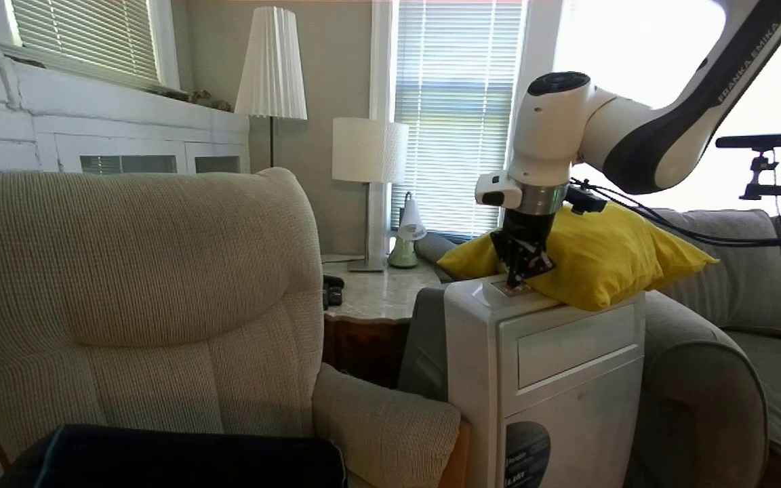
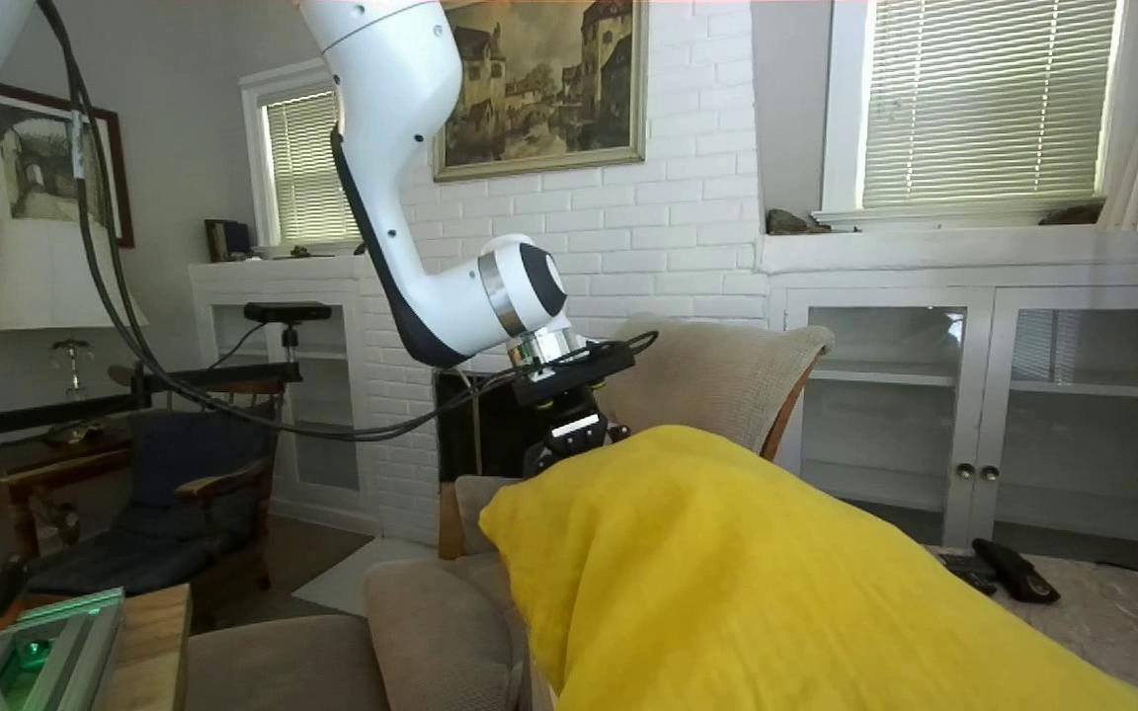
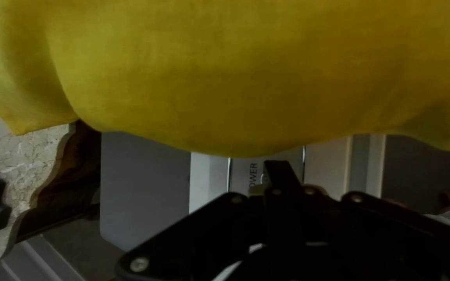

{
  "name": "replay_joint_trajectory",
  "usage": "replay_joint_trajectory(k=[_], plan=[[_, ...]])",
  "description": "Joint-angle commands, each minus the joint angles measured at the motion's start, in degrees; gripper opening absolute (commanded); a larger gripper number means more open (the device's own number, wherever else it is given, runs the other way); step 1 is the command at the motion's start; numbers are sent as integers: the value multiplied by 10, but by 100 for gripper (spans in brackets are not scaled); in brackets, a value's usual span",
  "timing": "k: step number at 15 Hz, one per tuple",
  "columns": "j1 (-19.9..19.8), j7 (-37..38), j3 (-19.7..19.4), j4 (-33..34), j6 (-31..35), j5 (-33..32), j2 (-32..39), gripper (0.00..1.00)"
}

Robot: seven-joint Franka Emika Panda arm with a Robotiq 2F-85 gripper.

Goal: Open the machine

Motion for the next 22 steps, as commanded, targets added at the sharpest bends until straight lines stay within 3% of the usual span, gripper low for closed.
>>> replay_joint_trajectory(k=[1,11,21,22], plan=[[5,16,-7,15,4,-19,17,0],[9,12,-7,14,4,-24,32,0],[4,-14,15,-45,-11,2,-96,0],[3,-21,19,-51,-19,12,-109,26]])
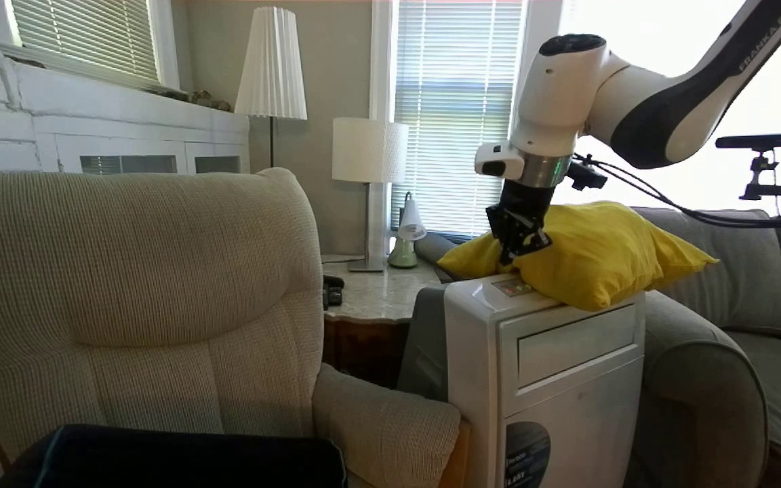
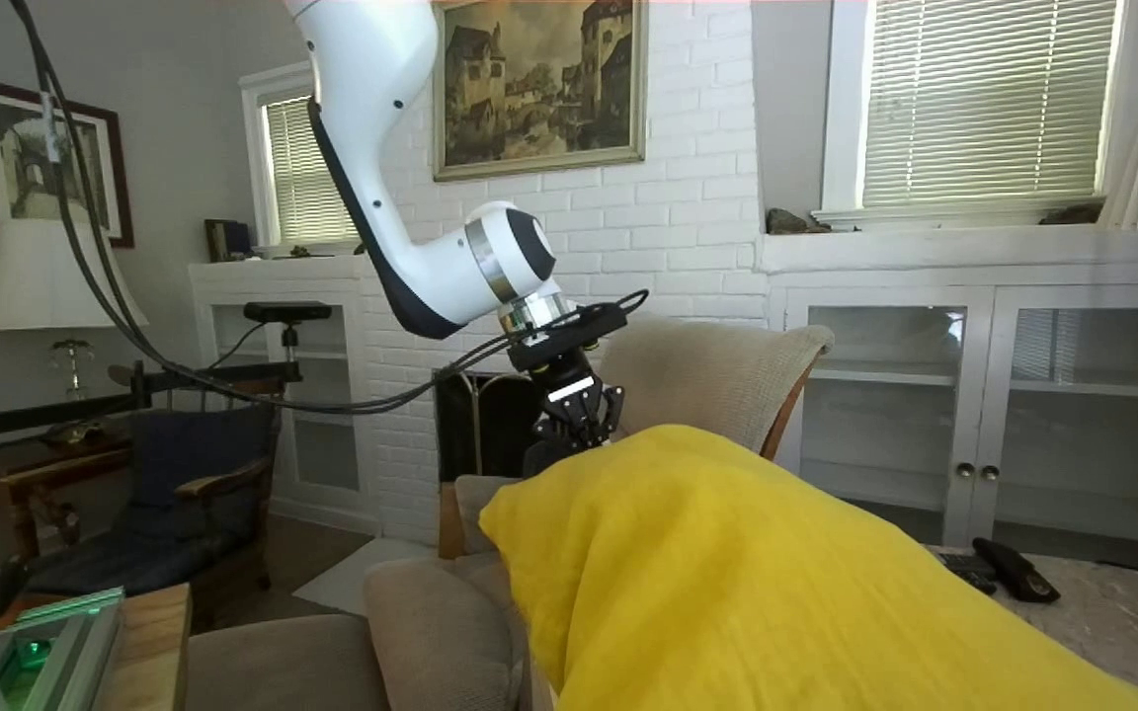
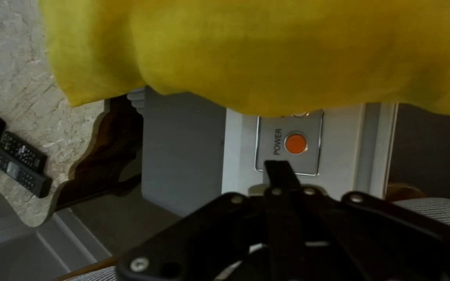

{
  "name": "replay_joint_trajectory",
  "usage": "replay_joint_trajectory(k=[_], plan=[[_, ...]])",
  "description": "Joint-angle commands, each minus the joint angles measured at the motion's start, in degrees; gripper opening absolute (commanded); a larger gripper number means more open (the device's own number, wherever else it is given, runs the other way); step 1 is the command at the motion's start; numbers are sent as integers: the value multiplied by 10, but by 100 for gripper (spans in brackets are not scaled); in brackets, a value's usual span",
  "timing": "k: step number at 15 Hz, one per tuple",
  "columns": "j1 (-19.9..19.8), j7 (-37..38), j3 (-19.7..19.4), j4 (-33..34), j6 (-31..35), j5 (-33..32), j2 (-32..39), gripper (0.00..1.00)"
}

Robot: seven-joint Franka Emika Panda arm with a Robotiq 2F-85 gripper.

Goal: Open the machine

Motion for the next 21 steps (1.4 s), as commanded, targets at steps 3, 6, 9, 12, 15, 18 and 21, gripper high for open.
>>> replay_joint_trajectory(k=[3,6,9,12,15,18,21], plan=[[-6,-30,18,-56,-52,42,-95,40],[-5,-56,30,-70,-107,115,-136,60],[-3,-80,37,-73,-156,200,-178,81],[-1,-89,35,-66,-194,280,-214,99],[1,-87,29,-63,-223,328,-244,100],[2,-71,28,-52,-211,316,-232,100],[2,-70,27,-52,-212,320,-239,100]])
